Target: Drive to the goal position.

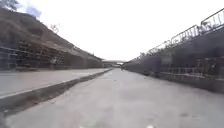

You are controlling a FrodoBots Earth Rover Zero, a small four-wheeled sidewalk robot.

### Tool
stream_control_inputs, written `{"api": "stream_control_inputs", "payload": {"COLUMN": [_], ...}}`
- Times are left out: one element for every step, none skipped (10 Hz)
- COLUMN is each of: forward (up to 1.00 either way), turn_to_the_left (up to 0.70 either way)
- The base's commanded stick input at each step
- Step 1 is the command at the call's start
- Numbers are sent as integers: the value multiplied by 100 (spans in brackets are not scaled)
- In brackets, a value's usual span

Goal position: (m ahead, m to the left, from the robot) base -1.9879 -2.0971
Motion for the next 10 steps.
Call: {"api": "stream_control_inputs", "payload": {"forward": [70, 70, 70, 70, 70, 70, 70, 70, 70, 70], "turn_to_the_left": [0, 0, 0, 0, 0, 0, 0, 0, 0, 0]}}
